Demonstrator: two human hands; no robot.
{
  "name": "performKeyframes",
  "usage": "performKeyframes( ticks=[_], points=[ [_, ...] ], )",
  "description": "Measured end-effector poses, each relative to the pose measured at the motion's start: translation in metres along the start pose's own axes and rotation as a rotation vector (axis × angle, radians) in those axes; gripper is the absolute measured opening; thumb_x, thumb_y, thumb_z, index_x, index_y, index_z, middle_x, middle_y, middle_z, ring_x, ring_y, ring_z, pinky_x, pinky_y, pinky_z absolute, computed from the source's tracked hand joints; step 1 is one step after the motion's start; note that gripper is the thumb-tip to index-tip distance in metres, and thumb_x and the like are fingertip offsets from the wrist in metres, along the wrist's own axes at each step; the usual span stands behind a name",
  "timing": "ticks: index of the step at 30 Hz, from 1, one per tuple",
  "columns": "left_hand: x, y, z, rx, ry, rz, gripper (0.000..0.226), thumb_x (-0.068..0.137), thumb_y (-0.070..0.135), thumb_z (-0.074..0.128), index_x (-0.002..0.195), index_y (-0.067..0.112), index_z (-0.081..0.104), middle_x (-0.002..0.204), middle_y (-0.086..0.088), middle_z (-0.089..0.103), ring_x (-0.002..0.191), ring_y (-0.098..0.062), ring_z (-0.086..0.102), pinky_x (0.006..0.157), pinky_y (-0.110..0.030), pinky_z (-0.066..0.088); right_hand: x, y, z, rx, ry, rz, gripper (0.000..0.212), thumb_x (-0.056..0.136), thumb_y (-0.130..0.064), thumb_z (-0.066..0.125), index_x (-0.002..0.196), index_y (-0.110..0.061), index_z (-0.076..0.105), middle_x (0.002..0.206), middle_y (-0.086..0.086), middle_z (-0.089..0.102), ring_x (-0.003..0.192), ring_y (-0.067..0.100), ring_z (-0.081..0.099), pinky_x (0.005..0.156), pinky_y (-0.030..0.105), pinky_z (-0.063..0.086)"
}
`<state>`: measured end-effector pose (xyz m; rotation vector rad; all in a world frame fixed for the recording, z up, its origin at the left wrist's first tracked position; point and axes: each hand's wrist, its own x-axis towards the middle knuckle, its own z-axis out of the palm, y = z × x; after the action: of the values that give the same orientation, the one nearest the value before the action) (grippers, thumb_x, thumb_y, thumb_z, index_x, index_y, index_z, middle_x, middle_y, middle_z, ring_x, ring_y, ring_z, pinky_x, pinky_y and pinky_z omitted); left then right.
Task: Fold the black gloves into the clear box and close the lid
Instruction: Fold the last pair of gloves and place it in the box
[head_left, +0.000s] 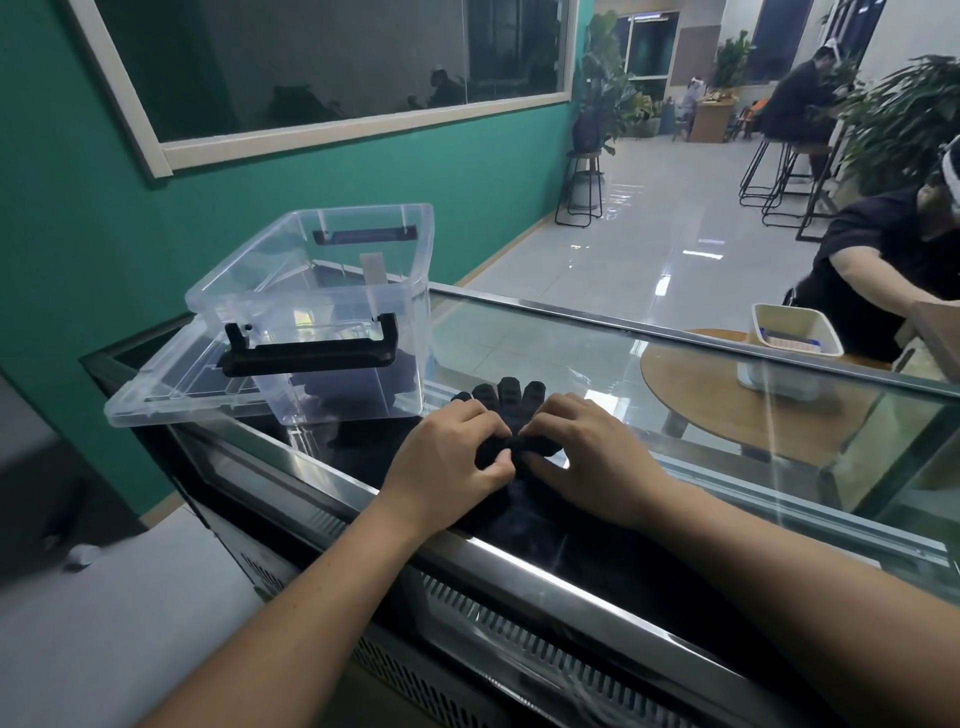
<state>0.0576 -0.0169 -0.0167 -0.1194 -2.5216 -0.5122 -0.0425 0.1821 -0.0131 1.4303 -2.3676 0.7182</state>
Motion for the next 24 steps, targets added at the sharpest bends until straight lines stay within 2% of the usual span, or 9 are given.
performKeyframes(
  ticks=[4,7,10,13,17,24],
  points=[
    [0.001,0.0,-0.002,-0.027,0.016,-0.024,0.011,0.098,0.029,0.065,0.103,0.021,0.071,0.087,0.009,0.068,0.078,-0.007,0.057,0.075,-0.024,0.048,0.002,-0.001,-0.001,0.064,0.042,0.021,0.015,0.1,-0.034,0.072,0.111,-0.024,0.074,0.098,-0.009,0.069,0.09,0.009,0.059,0.081,0.021,0.045],
    [0.002,-0.003,-0.001,-0.076,-0.007,-0.081,0.008,0.105,0.03,0.06,0.106,0.024,0.065,0.086,0.01,0.07,0.076,-0.008,0.062,0.072,-0.022,0.047,0.003,-0.002,-0.001,0.103,0.054,0.064,0.014,0.101,-0.033,0.071,0.11,-0.022,0.073,0.095,-0.007,0.072,0.086,0.01,0.06,0.078,0.023,0.046],
    [0.003,-0.006,0.0,-0.125,-0.039,-0.117,0.011,0.107,0.033,0.058,0.108,0.025,0.065,0.09,0.01,0.073,0.083,-0.01,0.068,0.076,-0.029,0.054,0.004,0.0,0.0,0.191,0.063,0.156,0.011,0.101,-0.034,0.071,0.107,-0.026,0.071,0.091,-0.01,0.077,0.082,0.01,0.067,0.076,0.029,0.053],
    [0.005,-0.007,0.0,-0.132,-0.067,-0.139,0.013,0.109,0.034,0.057,0.109,0.026,0.066,0.092,0.01,0.072,0.085,-0.009,0.066,0.078,-0.03,0.053,0.005,0.001,0.0,0.245,0.072,0.224,0.009,0.099,-0.037,0.073,0.101,-0.029,0.07,0.086,-0.011,0.079,0.077,0.005,0.071,0.073,0.024,0.054],
    [0.006,-0.009,0.003,-0.108,-0.064,-0.152,0.015,0.109,0.036,0.057,0.107,0.025,0.067,0.089,0.01,0.071,0.084,-0.01,0.065,0.078,-0.032,0.053,0.007,0.002,0.0,0.247,0.075,0.243,0.008,0.098,-0.035,0.075,0.097,-0.028,0.074,0.085,-0.011,0.078,0.074,0.002,0.067,0.071,0.02,0.052],
    [0.005,-0.01,0.005,-0.069,-0.029,-0.155,0.018,0.108,0.036,0.06,0.102,0.023,0.069,0.089,0.009,0.07,0.084,-0.013,0.065,0.08,-0.038,0.055,0.007,0.006,0.002,0.147,0.081,0.251,0.007,0.097,-0.027,0.076,0.098,-0.021,0.081,0.082,-0.015,0.066,0.081,0.012,0.061,0.077,0.031,0.05]
  ],
)
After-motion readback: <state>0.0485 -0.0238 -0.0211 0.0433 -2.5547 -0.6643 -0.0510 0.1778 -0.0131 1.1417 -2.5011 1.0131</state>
